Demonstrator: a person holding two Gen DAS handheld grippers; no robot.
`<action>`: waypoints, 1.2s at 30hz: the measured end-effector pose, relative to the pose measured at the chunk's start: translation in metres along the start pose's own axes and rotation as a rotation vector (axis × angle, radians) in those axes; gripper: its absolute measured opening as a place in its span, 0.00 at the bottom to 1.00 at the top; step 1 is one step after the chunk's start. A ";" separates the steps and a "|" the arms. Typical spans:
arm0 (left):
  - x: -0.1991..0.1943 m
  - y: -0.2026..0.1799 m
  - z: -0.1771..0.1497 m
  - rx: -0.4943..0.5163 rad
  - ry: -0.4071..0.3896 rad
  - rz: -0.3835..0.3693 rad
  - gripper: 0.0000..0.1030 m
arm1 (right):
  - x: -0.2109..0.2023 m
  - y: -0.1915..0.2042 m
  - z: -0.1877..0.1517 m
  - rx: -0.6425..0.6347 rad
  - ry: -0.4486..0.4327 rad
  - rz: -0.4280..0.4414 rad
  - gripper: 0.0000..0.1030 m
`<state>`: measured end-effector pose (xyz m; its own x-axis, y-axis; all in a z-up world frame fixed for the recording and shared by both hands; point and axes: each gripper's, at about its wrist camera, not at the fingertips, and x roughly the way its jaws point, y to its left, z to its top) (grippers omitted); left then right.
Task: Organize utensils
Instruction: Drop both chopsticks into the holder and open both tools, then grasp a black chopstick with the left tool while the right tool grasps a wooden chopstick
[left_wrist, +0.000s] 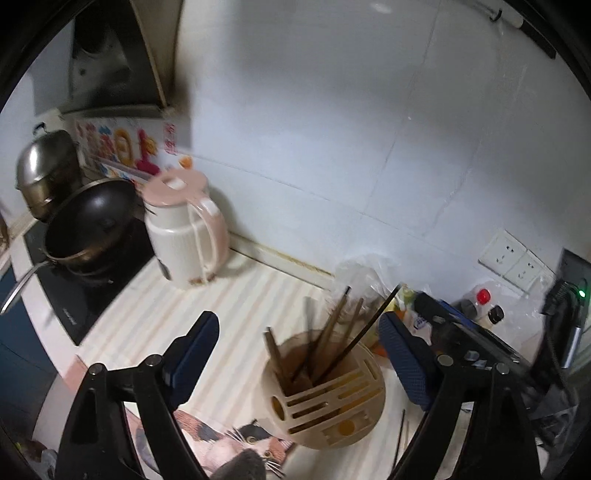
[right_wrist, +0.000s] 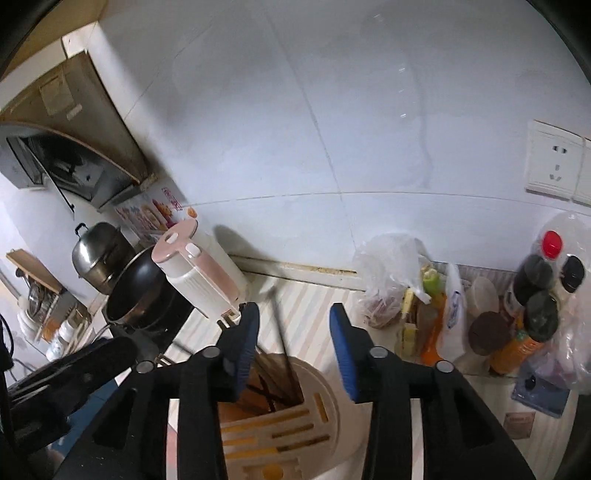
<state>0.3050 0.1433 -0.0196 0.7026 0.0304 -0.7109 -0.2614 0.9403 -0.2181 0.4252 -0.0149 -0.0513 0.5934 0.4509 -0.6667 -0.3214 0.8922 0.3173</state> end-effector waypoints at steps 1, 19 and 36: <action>-0.004 0.003 -0.002 -0.003 -0.007 0.016 0.86 | -0.007 -0.004 -0.001 0.010 -0.007 -0.003 0.43; 0.035 -0.063 -0.144 0.159 0.184 0.103 1.00 | -0.088 -0.160 -0.110 0.198 0.165 -0.329 0.70; 0.175 -0.119 -0.304 0.393 0.612 0.168 1.00 | -0.016 -0.244 -0.258 0.293 0.554 -0.389 0.46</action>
<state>0.2578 -0.0669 -0.3216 0.1501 0.0978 -0.9838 0.0035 0.9950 0.0994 0.3038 -0.2462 -0.2916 0.1399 0.0903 -0.9860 0.0924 0.9903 0.1038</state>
